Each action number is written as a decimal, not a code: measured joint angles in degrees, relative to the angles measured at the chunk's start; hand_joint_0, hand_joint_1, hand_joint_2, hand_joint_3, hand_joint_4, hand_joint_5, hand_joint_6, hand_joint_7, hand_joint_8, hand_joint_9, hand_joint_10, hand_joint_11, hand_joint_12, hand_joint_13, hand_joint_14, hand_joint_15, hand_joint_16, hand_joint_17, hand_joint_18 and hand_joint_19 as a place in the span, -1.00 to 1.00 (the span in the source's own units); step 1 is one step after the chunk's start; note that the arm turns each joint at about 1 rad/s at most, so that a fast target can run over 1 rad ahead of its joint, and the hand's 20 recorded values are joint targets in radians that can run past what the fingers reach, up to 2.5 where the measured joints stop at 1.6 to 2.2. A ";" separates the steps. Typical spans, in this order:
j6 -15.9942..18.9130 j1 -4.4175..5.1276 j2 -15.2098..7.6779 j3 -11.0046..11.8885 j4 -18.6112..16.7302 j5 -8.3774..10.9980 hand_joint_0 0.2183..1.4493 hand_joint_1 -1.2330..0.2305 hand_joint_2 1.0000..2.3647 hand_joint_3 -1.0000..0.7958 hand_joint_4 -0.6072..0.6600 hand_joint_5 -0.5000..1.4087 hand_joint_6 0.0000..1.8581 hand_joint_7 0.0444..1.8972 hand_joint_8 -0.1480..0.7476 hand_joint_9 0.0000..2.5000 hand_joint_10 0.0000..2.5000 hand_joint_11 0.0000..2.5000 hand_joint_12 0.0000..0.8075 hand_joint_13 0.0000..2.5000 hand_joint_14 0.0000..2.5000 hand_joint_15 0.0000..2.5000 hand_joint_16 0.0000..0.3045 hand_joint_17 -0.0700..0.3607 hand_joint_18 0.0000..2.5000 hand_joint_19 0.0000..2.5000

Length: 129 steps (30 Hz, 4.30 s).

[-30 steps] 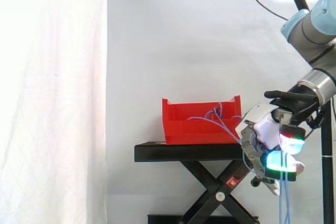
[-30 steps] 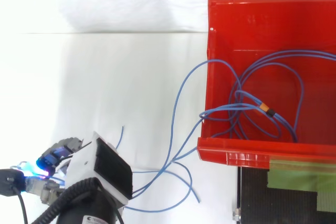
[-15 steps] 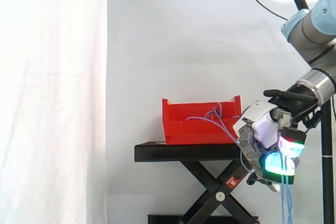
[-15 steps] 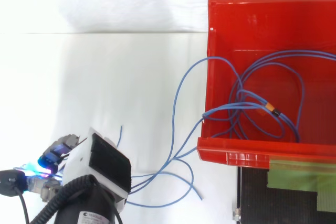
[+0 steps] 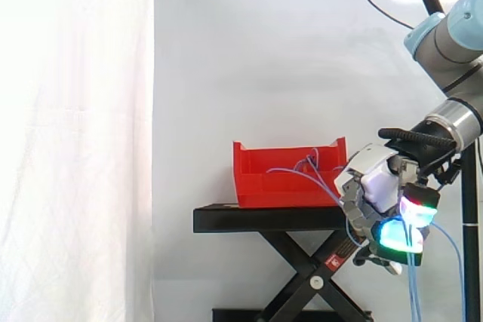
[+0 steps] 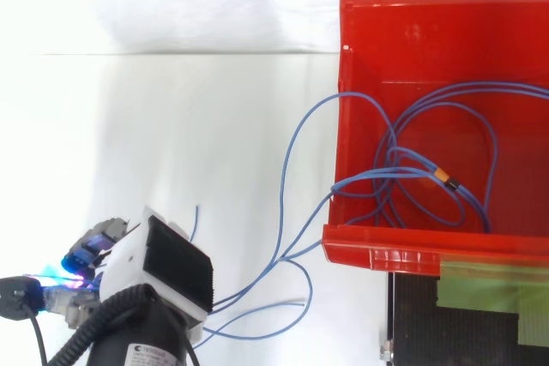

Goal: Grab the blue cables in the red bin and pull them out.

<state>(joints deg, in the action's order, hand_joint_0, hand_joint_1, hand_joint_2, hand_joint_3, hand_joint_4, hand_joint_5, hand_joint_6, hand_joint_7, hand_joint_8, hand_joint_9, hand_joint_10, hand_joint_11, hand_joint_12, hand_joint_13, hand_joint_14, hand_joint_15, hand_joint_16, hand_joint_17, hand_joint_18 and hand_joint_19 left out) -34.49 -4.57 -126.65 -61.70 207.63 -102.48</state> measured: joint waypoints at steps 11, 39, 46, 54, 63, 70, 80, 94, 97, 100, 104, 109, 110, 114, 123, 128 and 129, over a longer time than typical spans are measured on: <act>-0.01 0.16 0.00 0.00 -0.03 0.00 0.10 -0.39 -1.00 -1.00 -0.16 0.41 -0.05 -0.31 -0.39 0.12 -0.53 0.48 -0.38 0.21 -1.00 0.40 -0.74 -0.26 -0.32 -0.49; -0.04 0.51 0.02 0.00 -0.12 -0.01 -0.05 -0.46 -1.00 -1.00 -0.12 0.26 0.01 -0.40 -0.32 0.04 -0.58 0.44 -0.33 0.17 -1.00 0.35 -0.72 -0.23 -0.34 -0.48; 0.00 0.52 0.02 0.00 -0.10 0.00 -0.07 -0.50 -1.00 -1.00 -0.10 0.18 0.07 -0.44 -0.32 0.01 -0.55 0.41 -0.34 0.17 -1.00 0.34 -0.71 -0.22 -0.35 -0.48; 0.05 0.52 0.02 0.00 -0.12 -0.02 -0.07 -0.51 -1.00 -1.00 -0.11 0.12 0.10 -0.50 -0.31 -0.01 -0.52 0.39 -0.33 0.16 -1.00 0.34 -0.71 -0.21 -0.35 -0.48; 0.00 0.53 0.01 0.00 -0.12 -0.02 0.01 -0.44 -1.00 -1.00 -0.16 0.10 -0.09 -0.47 -0.37 -0.02 -0.57 0.40 -0.36 0.16 -1.00 0.33 -0.72 -0.22 -0.35 -0.47; 0.00 0.53 0.00 0.00 -0.12 -0.02 -0.01 -0.50 -1.00 -1.00 -0.15 0.06 -0.15 -0.48 -0.35 -0.04 -0.56 0.38 -0.33 0.15 -1.00 0.32 -0.71 -0.22 -0.35 -0.48; 0.00 0.53 0.00 0.00 -0.09 -0.01 0.01 -0.50 -1.00 -1.00 -0.15 0.02 -0.18 -0.50 -0.35 -0.09 -0.54 0.35 -0.35 0.14 -1.00 0.31 -0.71 -0.21 -0.36 -0.48; 0.00 0.53 0.00 0.00 -0.05 0.00 0.00 -0.55 -1.00 -1.00 -0.11 -0.04 -0.22 -0.51 -0.33 -0.12 -0.49 0.31 -0.33 0.14 -1.00 0.31 -0.71 -0.21 -0.37 -0.47; 0.00 0.53 0.00 0.00 -0.04 -0.01 -0.01 -0.55 -1.00 -1.00 -0.12 -0.03 -0.22 -0.51 -0.33 -0.13 -0.49 0.32 -0.36 0.13 -1.00 0.32 -0.71 -0.21 -0.37 -0.47; 0.00 0.53 0.00 0.00 -0.09 -0.05 -0.03 -0.49 -1.00 -1.00 -0.12 0.00 -0.26 -0.50 -0.33 -0.13 -0.50 0.32 -0.33 0.13 -1.00 0.31 -0.71 -0.21 -0.37 -0.46; 0.00 0.59 0.00 0.00 -0.11 -0.07 -0.05 -0.44 -1.00 -1.00 -0.13 0.02 -0.28 -0.48 -0.32 -0.12 -0.50 0.31 -0.33 0.13 -1.00 0.31 -0.71 -0.21 -0.37 -0.47; -0.03 0.61 0.00 0.00 -0.12 -0.06 -0.08 -0.35 -1.00 -1.00 -0.11 0.05 -0.33 -0.46 -0.30 -0.12 -0.51 0.31 -0.31 0.13 -1.00 0.31 -0.70 -0.20 -0.37 -0.47; -0.05 0.64 0.00 0.00 -0.12 -0.07 -0.08 -0.34 -1.00 -1.00 -0.11 0.05 -0.33 -0.46 -0.30 -0.12 -0.51 0.32 -0.32 0.13 -1.00 0.31 -0.70 -0.20 -0.37 -0.47; -0.07 0.68 0.00 0.00 -0.12 -0.07 -0.10 -0.30 -1.00 -1.00 -0.09 0.07 -0.36 -0.44 -0.30 -0.10 -0.53 0.31 -0.32 0.13 -1.00 0.30 -0.70 -0.20 -0.37 -0.46; -0.09 0.75 0.00 0.00 -0.12 -0.04 -0.13 -0.26 -1.00 -1.00 -0.08 0.13 -0.39 -0.41 -0.29 -0.08 -0.58 0.32 -0.30 0.13 -1.00 0.28 -0.70 -0.20 -0.37 -0.46; -0.08 0.77 0.00 0.00 -0.12 -0.01 -0.11 -0.30 -1.00 -1.00 -0.10 0.13 -0.29 -0.43 -0.30 -0.07 -0.60 0.35 -0.30 0.14 -1.00 0.28 -0.70 -0.20 -0.37 -0.46; -0.06 0.78 0.00 0.00 -0.09 -0.01 -0.11 -0.30 -1.00 -1.00 -0.10 0.13 -0.26 -0.44 -0.30 -0.07 -0.60 0.34 -0.30 0.14 -1.00 0.28 -0.70 -0.20 -0.37 -0.46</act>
<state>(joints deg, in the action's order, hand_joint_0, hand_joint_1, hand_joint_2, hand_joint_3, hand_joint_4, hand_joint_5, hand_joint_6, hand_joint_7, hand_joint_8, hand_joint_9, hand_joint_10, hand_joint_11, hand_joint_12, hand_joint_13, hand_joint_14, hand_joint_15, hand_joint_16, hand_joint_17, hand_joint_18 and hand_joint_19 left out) -34.56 -3.80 -126.65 -61.70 207.53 -102.49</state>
